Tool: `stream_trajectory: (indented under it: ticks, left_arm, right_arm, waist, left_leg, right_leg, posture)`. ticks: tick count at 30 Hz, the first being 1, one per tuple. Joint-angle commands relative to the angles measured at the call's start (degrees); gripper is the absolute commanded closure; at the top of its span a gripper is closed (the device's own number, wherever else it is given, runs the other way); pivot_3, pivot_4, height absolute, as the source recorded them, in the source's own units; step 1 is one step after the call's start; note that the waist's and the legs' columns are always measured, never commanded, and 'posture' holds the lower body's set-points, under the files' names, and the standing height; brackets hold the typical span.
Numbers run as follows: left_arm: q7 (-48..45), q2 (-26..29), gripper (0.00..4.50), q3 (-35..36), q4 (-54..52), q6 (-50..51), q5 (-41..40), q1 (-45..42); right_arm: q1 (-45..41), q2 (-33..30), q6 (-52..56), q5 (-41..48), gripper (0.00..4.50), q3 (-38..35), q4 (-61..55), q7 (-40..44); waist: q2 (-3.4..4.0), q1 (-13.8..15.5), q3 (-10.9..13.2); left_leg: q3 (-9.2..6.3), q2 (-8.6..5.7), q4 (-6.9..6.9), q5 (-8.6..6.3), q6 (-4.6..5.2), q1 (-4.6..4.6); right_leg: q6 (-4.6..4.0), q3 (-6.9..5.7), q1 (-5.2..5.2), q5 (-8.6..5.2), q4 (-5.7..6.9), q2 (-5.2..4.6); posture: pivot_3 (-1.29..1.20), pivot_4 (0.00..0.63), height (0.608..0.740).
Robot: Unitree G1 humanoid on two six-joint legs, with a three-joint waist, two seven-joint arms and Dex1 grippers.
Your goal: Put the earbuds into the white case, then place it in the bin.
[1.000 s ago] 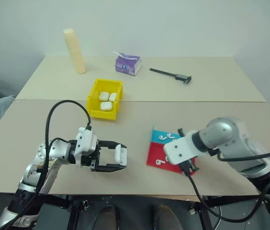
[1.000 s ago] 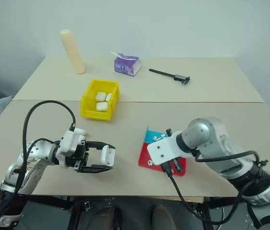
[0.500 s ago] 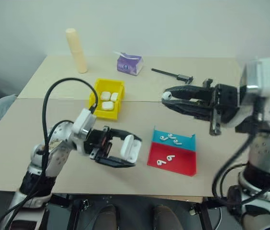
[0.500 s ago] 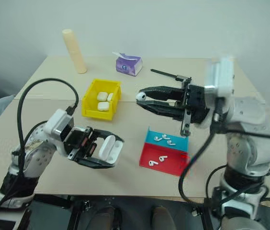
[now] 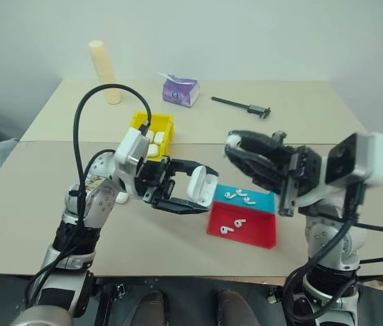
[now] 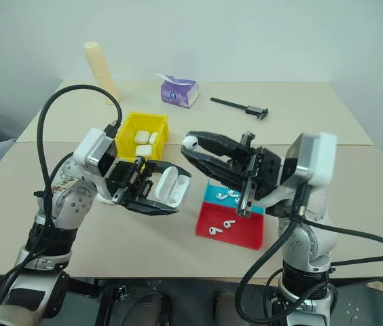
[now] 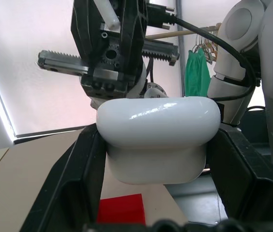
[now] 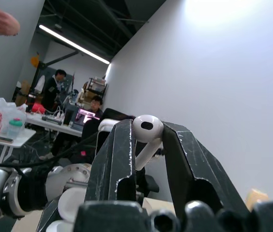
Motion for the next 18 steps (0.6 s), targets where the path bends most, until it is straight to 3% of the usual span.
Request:
stream_trajectory:
  ticks: [1,18]
  left_arm:
    - [0.9,0.0,1.71,1.5,-2.5,-1.0,-0.2,0.0]
    - [1.5,0.9,1.71,1.8,-3.8,-1.4,0.7,1.8]
  right_arm:
    - [1.0,-1.6,-5.0,-2.3,3.72,2.1,1.1,1.3]
    - [3.1,-5.7,-13.7,-5.7,3.72,7.1,6.3,1.8]
  waist:
    - [0.0,0.0,0.0]
    - [-0.01,0.1,0.0]
  left_leg:
    - [0.0,0.0,0.0,0.0,0.0,0.0]
    - [0.0,0.0,0.0,0.0,0.0,0.01]
  right_leg:
    - [0.0,-0.01,0.0,0.0,0.0,0.01]
    - [0.0,0.01,0.01,0.0,-0.01,0.0]
  posture:
    - [0.0,0.15,0.74]
    - [0.0,0.15,0.74]
